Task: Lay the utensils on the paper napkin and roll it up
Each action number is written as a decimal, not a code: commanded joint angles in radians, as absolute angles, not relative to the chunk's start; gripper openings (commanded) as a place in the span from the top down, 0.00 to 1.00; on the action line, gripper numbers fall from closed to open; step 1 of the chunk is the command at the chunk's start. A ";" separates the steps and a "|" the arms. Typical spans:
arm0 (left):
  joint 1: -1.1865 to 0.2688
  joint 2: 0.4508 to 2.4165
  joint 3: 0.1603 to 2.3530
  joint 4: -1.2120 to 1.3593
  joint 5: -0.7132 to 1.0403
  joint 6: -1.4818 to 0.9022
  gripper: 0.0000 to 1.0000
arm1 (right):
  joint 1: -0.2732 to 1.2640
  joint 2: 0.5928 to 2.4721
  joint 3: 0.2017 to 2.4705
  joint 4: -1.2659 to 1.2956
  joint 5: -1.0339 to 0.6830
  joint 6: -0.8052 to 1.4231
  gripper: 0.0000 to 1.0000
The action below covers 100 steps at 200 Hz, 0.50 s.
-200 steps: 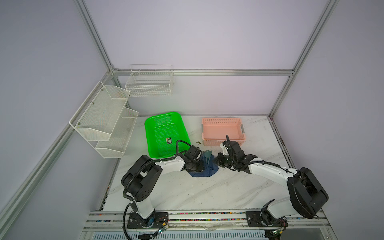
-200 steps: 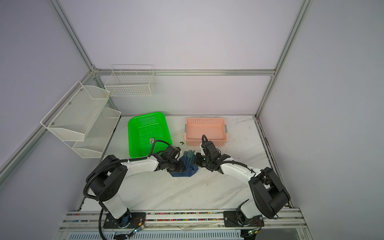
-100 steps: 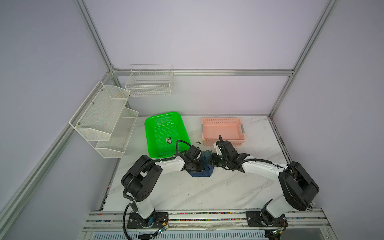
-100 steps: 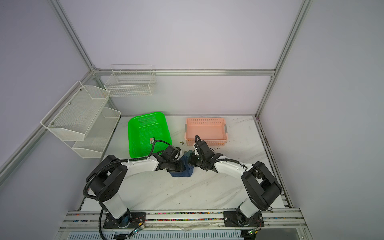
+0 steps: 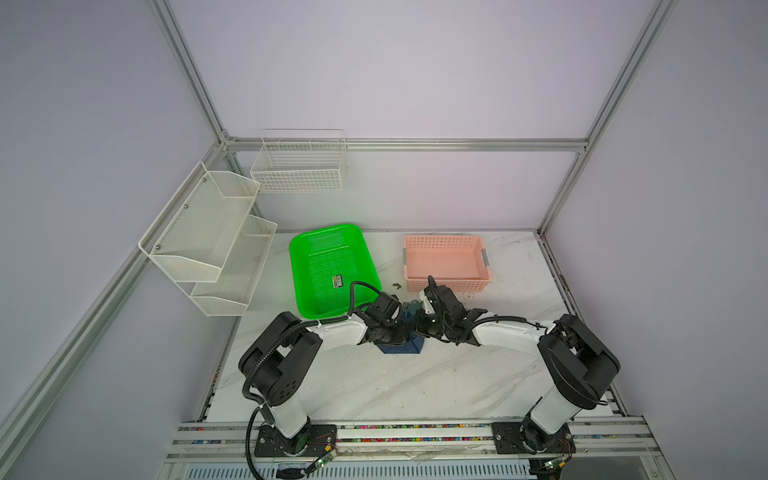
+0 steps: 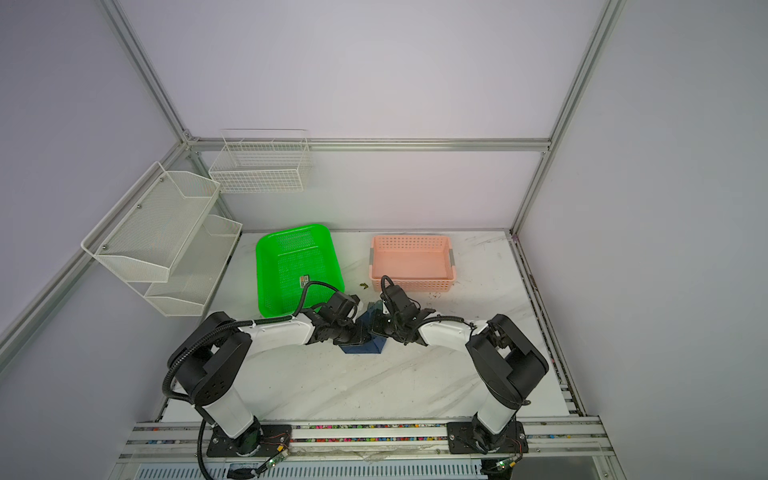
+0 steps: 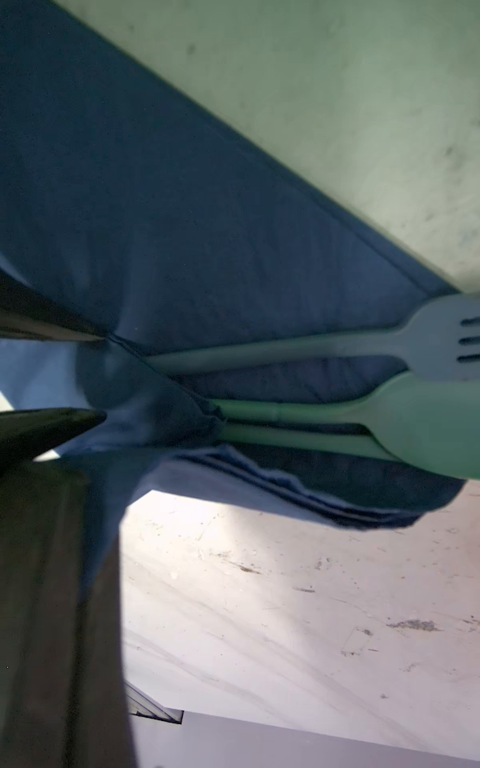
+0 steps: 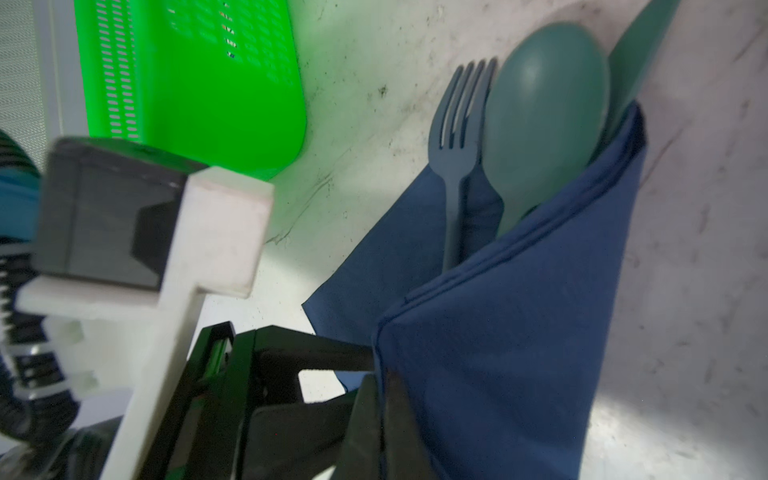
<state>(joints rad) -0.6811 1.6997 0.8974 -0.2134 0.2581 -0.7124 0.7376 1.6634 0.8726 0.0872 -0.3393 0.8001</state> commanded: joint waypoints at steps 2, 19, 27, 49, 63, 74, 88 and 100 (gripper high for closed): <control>-0.677 1.632 0.854 -0.216 0.275 -0.690 0.68 | 0.747 1.680 0.883 0.121 -0.347 0.817 0.98; -0.667 1.588 0.829 -0.199 0.292 -0.692 0.66 | 0.747 1.686 0.882 0.127 -0.347 0.817 0.98; -0.661 1.563 0.816 -0.186 0.301 -0.693 0.65 | 0.748 1.689 0.882 0.130 -0.350 0.820 0.98; -0.656 1.508 0.796 -0.158 0.330 -0.686 0.60 | 0.750 1.698 0.881 0.147 -0.357 0.828 0.98; -0.652 1.486 0.792 -0.173 0.321 -0.686 0.58 | 0.752 1.704 0.883 0.150 -0.360 0.828 0.98; -0.642 1.470 0.782 -0.180 0.313 -0.688 0.57 | 0.755 1.707 0.887 0.149 -0.360 0.828 0.98; -0.621 1.451 0.762 -0.178 0.305 -0.704 0.55 | 0.758 1.709 0.887 0.150 -0.360 0.826 0.98; -0.601 1.439 0.745 -0.170 0.304 -0.718 0.54 | 0.760 1.710 0.889 0.150 -0.360 0.826 0.98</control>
